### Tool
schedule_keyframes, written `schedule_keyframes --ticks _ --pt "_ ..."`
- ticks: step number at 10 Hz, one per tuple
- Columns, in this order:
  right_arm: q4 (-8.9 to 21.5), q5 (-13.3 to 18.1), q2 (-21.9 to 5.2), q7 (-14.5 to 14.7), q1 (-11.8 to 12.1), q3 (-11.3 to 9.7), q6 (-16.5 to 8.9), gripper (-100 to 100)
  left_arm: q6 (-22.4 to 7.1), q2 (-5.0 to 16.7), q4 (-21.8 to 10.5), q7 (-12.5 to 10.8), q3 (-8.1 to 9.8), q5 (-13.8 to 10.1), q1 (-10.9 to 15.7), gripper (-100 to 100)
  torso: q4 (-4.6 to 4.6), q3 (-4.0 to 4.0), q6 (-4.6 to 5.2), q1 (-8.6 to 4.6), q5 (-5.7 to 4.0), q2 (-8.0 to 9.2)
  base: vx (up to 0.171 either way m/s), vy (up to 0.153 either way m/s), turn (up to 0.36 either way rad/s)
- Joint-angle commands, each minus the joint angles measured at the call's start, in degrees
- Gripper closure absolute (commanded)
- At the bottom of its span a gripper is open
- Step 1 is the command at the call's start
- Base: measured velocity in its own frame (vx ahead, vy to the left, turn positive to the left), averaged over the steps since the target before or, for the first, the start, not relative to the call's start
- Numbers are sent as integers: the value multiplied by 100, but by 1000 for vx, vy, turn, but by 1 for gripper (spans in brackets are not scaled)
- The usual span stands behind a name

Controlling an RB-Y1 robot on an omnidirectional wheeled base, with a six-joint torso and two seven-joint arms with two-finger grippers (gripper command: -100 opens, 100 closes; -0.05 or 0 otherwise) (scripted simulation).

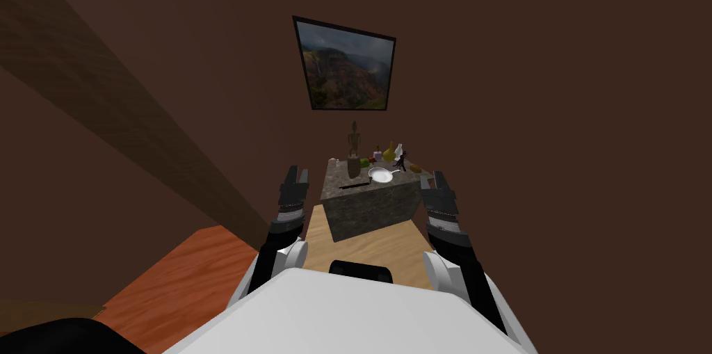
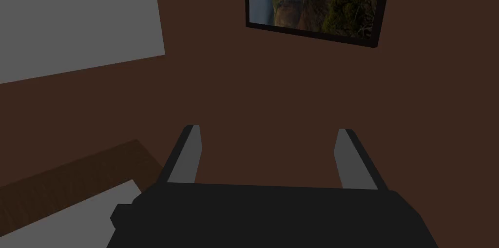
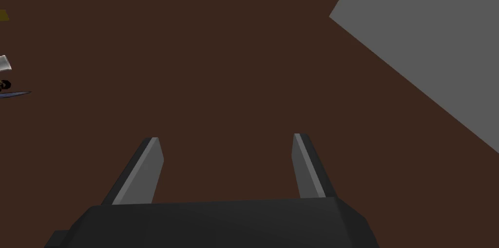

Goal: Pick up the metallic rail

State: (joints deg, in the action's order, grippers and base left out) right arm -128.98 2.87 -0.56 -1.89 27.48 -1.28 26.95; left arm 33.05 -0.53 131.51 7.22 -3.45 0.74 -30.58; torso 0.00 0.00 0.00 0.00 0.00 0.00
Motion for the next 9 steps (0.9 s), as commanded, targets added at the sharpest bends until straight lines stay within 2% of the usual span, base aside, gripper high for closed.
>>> schedule_keyframes --ticks 1,4,8,9 --pt "0 0 0 0 0 0 0 0 -56 193 -6 -21 28 -2 34 -100 0 0 0 0 0 0 -6 -2 -20" --pt "0 0 0 0 0 0 0 0 -314 599 -60 -109 146 -21 179 -100 1 -3 1 0 0 5 -16 -6 -34" --pt "0 0 0 0 0 0 0 0 -975 1117 -226 -335 433 -132 514 -100 2 -5 1 -6 -1 8 -25 -20 -59" --pt "0 0 0 0 -1 0 0 0 -1051 1117 -226 -335 433 -132 514 -100 2 -5 1 -9 -2 9 -19 -24 -24"
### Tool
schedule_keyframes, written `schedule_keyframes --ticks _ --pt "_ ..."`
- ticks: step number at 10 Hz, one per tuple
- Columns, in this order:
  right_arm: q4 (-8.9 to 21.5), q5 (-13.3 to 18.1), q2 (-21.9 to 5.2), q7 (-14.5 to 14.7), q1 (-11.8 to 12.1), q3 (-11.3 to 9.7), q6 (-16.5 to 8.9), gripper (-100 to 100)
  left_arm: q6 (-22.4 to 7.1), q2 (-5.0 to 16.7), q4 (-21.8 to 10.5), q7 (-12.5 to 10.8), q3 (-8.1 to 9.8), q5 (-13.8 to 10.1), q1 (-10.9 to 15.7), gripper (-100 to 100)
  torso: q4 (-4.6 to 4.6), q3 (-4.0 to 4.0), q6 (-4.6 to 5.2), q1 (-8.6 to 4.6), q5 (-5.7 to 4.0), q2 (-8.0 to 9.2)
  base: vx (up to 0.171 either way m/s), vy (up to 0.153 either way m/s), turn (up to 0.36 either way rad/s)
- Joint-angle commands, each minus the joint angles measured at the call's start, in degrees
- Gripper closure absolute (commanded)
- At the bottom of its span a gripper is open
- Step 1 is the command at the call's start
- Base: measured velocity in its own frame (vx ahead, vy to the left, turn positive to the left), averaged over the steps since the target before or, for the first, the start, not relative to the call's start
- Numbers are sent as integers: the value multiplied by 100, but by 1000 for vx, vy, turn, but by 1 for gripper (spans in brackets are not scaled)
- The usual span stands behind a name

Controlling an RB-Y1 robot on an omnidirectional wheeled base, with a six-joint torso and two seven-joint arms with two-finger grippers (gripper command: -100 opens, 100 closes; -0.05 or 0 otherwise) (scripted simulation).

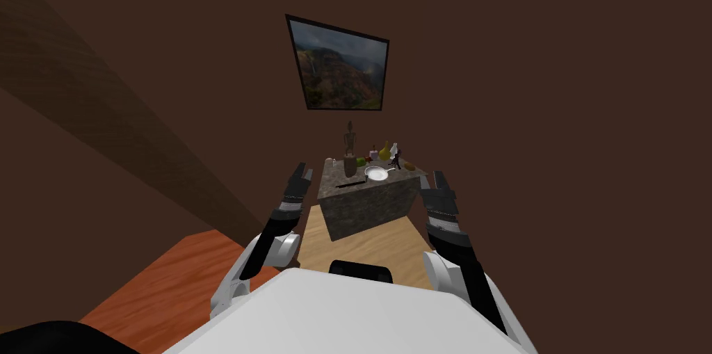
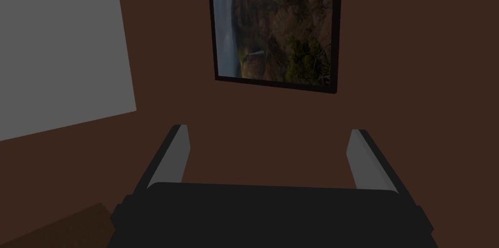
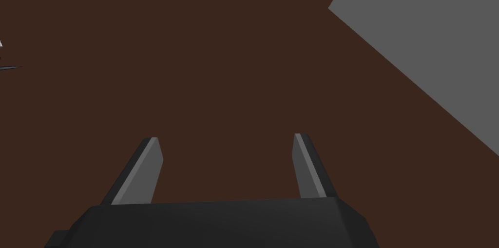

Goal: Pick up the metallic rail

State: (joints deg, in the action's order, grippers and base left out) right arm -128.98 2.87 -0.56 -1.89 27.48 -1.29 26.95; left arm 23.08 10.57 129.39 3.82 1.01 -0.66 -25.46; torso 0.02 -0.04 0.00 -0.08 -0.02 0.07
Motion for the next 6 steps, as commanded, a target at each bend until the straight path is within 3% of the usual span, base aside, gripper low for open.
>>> schedule_keyframes --ticks 1,2,5,6 --pt "0 0 0 0 0 0 0 0 -286 137 -77 -70 81 -43 111 -100 0 0 0 0 0 0 -13 -29 -56" --pt "0 0 0 0 0 0 0 0 -316 137 -77 -70 81 -43 111 -100 -1 1 1 -2 0 -2 -10 -24 -28" --pt "0 0 0 0 0 0 0 0 -818 406 -232 -239 292 -175 354 -100 -1 3 -1 -1 0 -5 -7 -32 -49" --pt "0 0 0 0 0 0 0 0 -935 406 -232 -239 292 -175 354 -100 -1 3 1 -4 -1 -5 -9 -29 -43"
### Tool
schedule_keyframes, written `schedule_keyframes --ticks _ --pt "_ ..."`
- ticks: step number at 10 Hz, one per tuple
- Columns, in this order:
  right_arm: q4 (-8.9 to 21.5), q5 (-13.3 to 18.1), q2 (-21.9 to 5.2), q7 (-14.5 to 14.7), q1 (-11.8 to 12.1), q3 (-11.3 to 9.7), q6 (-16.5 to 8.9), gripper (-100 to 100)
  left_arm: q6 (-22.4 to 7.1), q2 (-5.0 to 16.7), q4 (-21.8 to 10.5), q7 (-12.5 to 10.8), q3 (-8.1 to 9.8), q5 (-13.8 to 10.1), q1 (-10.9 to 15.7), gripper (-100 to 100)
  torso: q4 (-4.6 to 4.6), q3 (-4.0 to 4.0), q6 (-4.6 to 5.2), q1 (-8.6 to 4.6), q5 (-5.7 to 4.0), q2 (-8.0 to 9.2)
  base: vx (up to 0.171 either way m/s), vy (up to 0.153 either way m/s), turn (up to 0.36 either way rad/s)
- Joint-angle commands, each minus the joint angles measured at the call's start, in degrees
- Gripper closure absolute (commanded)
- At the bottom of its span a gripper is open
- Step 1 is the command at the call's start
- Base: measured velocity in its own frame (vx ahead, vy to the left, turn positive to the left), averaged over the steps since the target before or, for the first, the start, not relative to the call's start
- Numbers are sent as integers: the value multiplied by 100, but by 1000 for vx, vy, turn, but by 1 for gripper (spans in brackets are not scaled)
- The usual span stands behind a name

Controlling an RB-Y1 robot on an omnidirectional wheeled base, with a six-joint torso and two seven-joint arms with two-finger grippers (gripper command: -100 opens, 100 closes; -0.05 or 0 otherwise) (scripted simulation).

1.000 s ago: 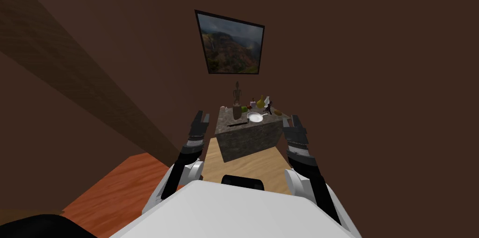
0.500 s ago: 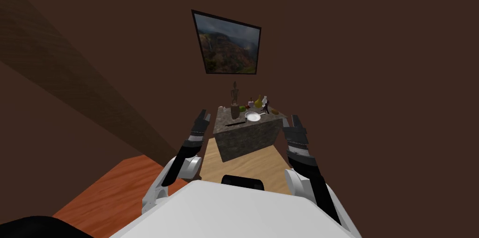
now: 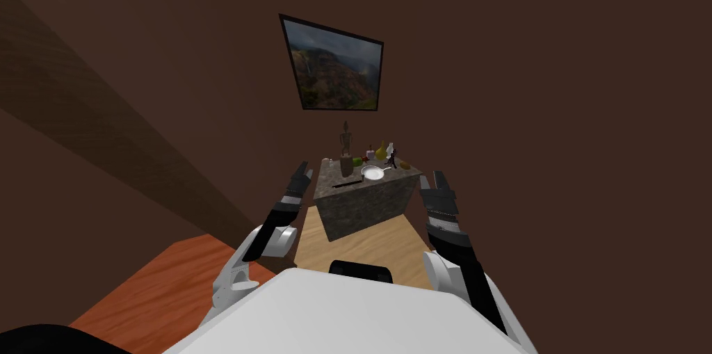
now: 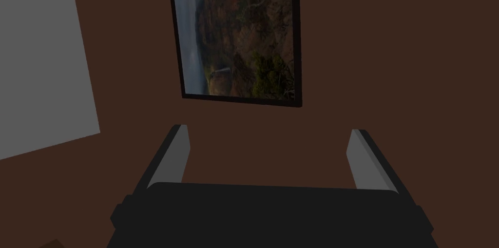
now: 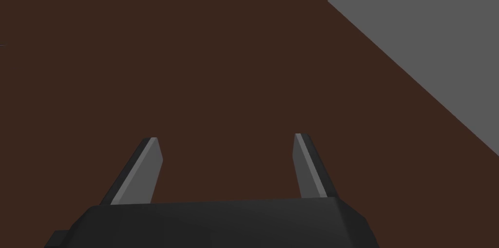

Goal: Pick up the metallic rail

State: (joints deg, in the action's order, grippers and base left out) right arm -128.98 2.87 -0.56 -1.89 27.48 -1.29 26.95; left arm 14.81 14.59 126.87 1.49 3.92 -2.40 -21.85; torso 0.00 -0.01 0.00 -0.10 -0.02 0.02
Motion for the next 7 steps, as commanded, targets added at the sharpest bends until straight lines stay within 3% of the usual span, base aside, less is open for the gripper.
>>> schedule_keyframes --ticks 1,7 --pt "0 0 0 0 0 0 0 0 -286 144 -73 -98 114 -84 123 -100 0 0 0 0 0 0 -5 -41 -84" --pt "0 0 0 0 0 0 0 0 -1246 429 -295 -297 351 -279 396 -100 -1 3 2 -3 -1 -6 3 -35 -43"
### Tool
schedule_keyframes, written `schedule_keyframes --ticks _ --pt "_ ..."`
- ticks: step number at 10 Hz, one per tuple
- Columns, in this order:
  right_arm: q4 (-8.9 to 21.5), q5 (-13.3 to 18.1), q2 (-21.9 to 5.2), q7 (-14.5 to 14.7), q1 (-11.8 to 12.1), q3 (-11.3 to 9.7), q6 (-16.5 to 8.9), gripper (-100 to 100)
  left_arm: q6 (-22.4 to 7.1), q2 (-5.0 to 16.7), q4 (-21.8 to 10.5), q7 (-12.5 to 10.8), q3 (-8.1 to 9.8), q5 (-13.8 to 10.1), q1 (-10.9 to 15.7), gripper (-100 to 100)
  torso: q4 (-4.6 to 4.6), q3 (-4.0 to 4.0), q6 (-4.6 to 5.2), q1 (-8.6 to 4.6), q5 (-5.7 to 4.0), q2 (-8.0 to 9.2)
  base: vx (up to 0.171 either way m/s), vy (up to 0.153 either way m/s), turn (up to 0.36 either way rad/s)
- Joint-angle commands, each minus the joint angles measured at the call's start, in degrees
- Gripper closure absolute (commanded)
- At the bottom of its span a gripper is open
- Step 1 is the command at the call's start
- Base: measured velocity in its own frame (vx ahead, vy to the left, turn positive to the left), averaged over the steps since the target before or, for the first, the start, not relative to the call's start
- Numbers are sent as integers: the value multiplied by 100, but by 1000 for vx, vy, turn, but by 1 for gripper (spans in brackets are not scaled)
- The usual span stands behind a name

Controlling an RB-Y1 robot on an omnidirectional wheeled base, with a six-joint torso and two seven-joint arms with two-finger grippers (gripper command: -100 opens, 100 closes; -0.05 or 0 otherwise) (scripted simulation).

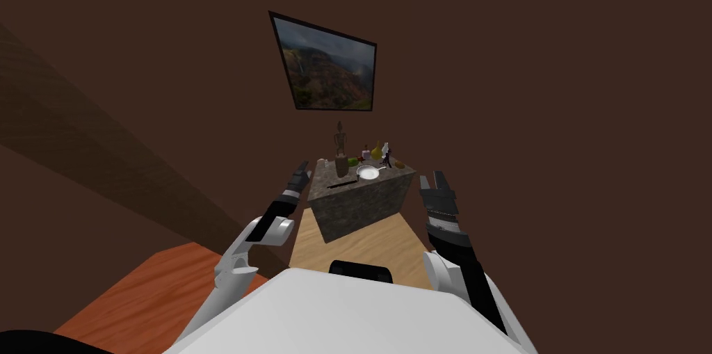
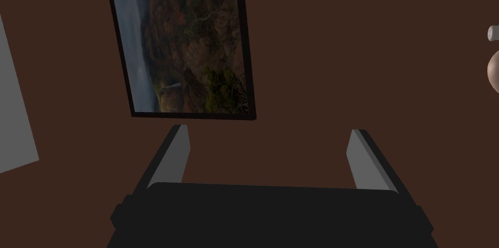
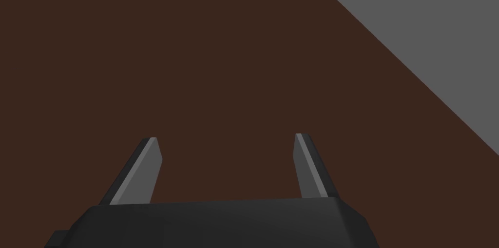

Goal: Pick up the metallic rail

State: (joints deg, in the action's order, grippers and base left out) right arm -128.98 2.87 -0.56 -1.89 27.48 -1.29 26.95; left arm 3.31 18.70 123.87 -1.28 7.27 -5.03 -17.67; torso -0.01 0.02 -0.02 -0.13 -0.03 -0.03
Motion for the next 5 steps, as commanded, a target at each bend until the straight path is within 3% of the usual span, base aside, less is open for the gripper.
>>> schedule_keyframes --ticks 1,3,4,5 --pt "0 0 0 0 0 0 0 0 -286 167 -121 -125 136 -129 115 -100 0 0 0 0 0 0 12 -52 -62" --pt "0 0 0 0 0 0 0 0 -526 167 -121 -125 136 -129 115 -100 0 1 1 -3 -1 -1 8 -29 -20" --pt "0 0 0 0 0 0 0 0 -720 321 -255 -231 253 -254 250 -100 0 -1 0 6 1 1 20 -28 -89" --pt "0 0 0 0 0 0 0 0 -853 321 -255 -231 253 -254 250 -100 0 2 2 5 1 -4 21 -35 -42"
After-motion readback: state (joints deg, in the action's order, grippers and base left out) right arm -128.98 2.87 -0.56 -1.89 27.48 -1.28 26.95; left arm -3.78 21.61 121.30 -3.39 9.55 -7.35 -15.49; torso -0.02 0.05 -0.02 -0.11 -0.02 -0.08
